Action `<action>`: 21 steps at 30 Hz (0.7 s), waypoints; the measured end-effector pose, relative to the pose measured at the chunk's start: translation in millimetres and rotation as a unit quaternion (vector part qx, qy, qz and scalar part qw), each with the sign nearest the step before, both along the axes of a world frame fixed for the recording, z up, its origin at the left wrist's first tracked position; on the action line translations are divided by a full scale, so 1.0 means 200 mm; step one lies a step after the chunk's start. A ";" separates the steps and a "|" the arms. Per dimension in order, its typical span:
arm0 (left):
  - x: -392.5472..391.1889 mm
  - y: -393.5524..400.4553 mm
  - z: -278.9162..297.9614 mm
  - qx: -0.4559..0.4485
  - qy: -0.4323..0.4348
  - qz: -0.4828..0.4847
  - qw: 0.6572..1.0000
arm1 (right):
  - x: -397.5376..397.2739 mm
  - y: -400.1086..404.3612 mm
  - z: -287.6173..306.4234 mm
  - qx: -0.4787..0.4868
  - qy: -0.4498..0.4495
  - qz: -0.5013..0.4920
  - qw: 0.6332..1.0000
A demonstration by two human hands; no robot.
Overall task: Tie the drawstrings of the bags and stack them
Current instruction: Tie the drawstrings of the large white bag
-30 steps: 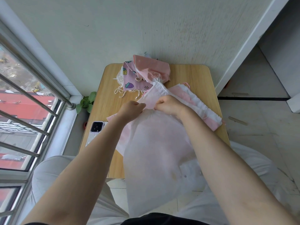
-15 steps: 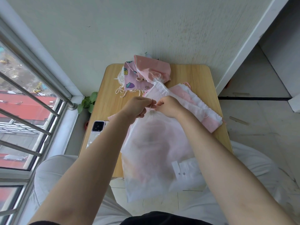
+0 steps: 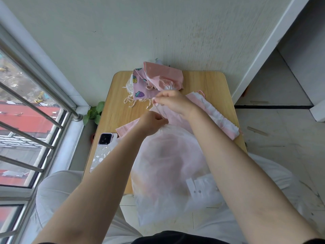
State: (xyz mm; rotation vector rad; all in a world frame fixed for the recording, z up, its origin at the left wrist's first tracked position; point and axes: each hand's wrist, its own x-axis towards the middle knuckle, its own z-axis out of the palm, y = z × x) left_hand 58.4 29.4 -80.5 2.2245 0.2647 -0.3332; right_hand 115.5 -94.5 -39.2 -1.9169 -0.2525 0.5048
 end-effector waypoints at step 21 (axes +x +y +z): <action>0.01 0.09 0.02 -0.195 0.077 0.072 0.975 | -0.11 -0.11 -0.20 -0.041 -0.010 -0.033 0.999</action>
